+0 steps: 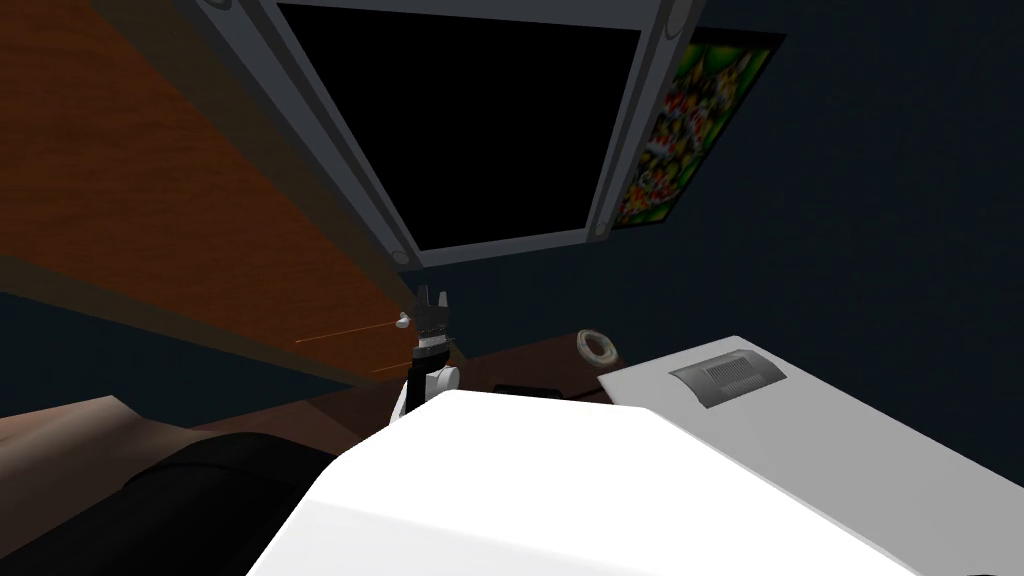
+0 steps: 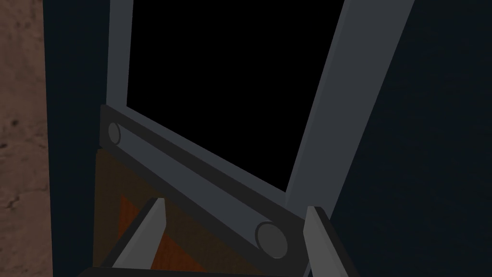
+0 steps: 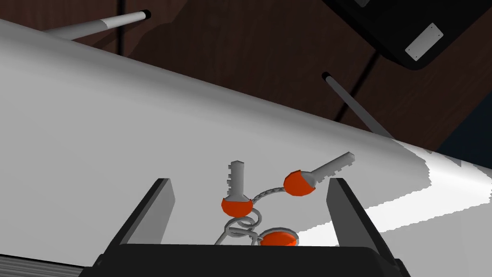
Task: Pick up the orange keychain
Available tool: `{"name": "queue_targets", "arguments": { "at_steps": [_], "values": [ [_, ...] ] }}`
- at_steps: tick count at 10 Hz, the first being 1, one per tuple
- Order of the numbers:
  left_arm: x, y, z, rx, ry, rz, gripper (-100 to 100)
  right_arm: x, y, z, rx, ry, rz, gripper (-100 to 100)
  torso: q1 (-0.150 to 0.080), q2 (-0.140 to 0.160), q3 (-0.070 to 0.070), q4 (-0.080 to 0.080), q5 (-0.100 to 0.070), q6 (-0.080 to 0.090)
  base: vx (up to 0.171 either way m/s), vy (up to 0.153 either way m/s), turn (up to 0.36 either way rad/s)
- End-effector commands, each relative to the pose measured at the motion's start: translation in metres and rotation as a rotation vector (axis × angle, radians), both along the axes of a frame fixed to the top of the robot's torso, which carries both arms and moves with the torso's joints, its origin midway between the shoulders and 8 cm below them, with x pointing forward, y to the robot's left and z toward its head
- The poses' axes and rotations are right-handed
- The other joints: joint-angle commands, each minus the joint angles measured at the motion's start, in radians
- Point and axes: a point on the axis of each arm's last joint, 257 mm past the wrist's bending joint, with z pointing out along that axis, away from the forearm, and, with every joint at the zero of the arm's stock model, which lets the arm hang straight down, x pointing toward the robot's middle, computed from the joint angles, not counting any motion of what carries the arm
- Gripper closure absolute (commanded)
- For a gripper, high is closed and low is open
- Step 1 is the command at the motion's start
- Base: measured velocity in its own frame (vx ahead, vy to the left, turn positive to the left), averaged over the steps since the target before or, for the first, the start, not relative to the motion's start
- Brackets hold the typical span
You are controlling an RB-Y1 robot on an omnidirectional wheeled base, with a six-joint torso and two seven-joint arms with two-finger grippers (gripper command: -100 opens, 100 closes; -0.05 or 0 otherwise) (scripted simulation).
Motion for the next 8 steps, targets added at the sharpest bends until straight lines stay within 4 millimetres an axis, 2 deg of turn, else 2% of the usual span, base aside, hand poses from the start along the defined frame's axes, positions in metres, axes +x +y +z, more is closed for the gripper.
{"name": "queue_targets", "arguments": {
  "at_steps": [1,5,6,7,8],
  "values": [
    [0.0,0.0,0.0,0.0,0.0,0.0,0,0.0,0.0,0.0,0.0,0.0,0.0,100,0.0,0.0,0.0,0.0,0.0,0.0,0.0,0.0,0.0],
    [0.0,0.0,0.0,0.0,0.0,0.0,0,-0.002,-0.001,0.0,-0.002,0.004,-0.001,100,0.0,0.001,0.001,0.001,0.0,0.0,0.0,0.0,0.0],
    [0.0,0.0,0.0,0.0,0.0,0.0,0,-0.002,-0.001,0.001,-0.002,0.005,0.0,0,0.0,0.001,0.001,0.001,-0.001,0.0,0.0,0.0,0.0],
    [0.0,0.0,0.0,0.0,0.0,0.0,0,0.001,-0.006,0.009,0.0,0.0,0.004,100,0.0,0.001,0.001,0.001,-0.001,0.0,-0.004,0.021,-0.037],
    [0.0,0.0,0.0,0.0,0.0,0.0,0,0.002,-0.009,0.014,0.001,0.001,0.006,100,0.002,0.001,0.001,0.001,0.0,0.0,-0.006,0.034,-0.037]
  ]
}}
